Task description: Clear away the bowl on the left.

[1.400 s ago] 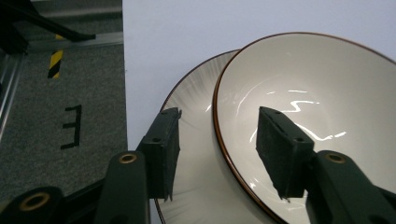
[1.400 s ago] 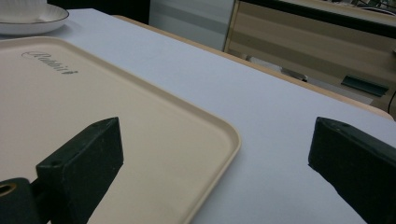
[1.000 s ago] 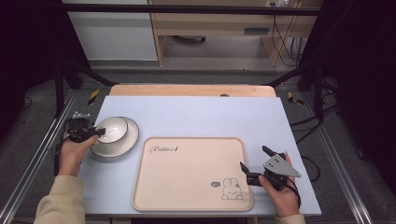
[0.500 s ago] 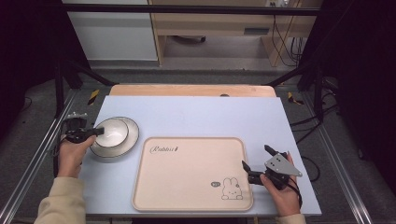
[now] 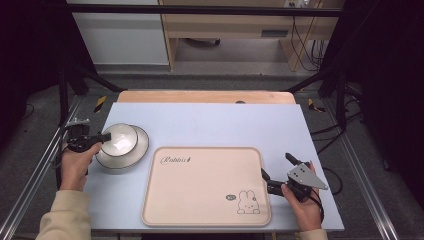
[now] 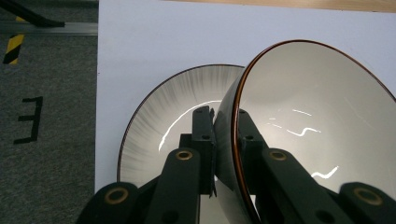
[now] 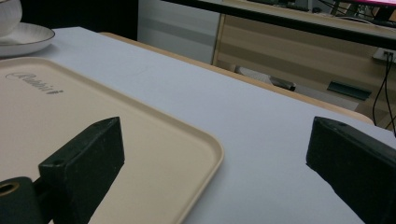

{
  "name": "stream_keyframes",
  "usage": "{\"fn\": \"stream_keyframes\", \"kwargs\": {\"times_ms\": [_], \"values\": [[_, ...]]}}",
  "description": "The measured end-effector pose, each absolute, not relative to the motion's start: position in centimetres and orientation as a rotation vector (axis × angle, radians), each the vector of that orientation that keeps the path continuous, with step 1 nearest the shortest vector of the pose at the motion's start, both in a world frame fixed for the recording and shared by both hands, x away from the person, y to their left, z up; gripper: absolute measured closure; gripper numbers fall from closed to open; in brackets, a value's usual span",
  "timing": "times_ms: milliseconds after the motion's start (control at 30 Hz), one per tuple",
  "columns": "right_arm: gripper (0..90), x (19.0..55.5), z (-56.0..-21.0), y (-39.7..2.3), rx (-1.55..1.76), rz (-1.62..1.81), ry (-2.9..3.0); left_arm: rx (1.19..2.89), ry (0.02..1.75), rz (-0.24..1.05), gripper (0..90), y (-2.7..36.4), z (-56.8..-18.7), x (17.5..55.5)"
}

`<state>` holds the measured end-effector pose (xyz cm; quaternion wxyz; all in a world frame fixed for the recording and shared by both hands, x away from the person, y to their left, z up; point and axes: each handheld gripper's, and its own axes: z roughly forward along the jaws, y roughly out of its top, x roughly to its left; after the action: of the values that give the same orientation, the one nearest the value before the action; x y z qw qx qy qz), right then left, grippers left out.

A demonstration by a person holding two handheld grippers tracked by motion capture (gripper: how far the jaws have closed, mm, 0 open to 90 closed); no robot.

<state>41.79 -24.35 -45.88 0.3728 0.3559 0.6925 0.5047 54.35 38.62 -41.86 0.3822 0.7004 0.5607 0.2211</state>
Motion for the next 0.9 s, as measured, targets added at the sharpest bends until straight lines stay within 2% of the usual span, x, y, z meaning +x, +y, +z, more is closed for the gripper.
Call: {"fn": "stream_keyframes", "kwargs": {"times_ms": [667,900], "values": [[4.2,41.9,-46.1,-24.6,0.881,1.291,1.751,1.775,1.389,0.54,81.9,36.7,-40.7,53.5],[3.8,41.8,-46.1,-24.5,0.87,1.307,1.747,1.748,1.369,0.492,81.8,36.2,-40.4,52.9]]}}
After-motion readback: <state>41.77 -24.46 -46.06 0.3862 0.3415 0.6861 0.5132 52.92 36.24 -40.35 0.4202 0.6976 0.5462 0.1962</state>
